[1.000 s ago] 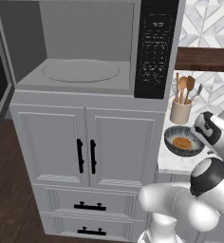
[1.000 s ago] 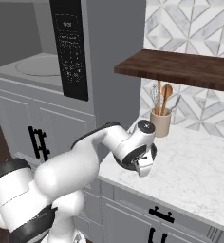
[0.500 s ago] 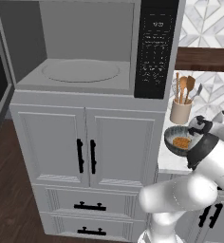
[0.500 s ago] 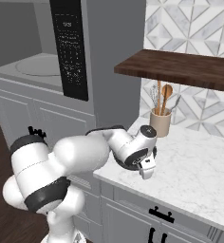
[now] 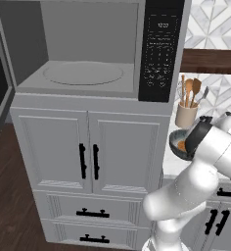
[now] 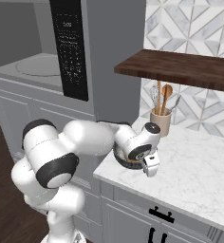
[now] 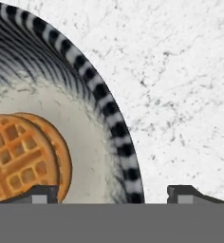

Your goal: Open the microwave, place the bowl with waffle inside the microwave, then close the microwave door and turn it on.

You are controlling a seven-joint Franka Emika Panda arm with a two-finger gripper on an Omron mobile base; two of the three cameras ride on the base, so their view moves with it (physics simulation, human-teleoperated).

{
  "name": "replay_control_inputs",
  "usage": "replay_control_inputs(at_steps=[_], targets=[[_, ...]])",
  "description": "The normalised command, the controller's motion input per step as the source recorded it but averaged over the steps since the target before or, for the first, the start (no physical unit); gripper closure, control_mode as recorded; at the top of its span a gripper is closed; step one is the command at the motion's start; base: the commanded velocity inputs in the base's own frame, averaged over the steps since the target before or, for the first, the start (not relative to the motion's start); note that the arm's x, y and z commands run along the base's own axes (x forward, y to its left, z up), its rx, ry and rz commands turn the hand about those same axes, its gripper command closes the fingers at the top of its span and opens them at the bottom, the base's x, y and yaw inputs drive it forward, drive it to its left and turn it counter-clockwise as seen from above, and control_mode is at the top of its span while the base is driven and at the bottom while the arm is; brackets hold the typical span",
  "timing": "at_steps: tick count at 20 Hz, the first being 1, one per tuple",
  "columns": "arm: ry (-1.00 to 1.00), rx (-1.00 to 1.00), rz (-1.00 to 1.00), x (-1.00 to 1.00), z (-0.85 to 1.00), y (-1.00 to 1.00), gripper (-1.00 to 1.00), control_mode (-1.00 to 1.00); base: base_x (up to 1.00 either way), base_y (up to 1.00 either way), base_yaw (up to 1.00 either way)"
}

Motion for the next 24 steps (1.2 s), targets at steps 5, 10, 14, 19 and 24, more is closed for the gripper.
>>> replay_control_inputs(at_steps=[5, 10, 14, 19, 24], targets=[[0.01, 0.00, 0.00, 0.01, -0.07, 0.00, 1.00, -1.00, 0.00, 0.00, 0.00], [0.01, 0.00, 0.00, 0.00, -0.03, 0.00, 1.00, -1.00, 0.00, 0.00, 0.00], [-0.02, 0.00, 0.00, -0.21, 0.03, 0.00, 1.00, -1.00, 0.00, 0.00, 0.00], [-0.13, 0.00, 0.00, -0.70, 0.45, 0.02, 1.00, -1.00, 0.00, 0.00, 0.00], [-0.08, -0.01, 0.03, -0.98, 0.48, 0.34, 1.00, -1.00, 0.00, 0.00, 0.00]])
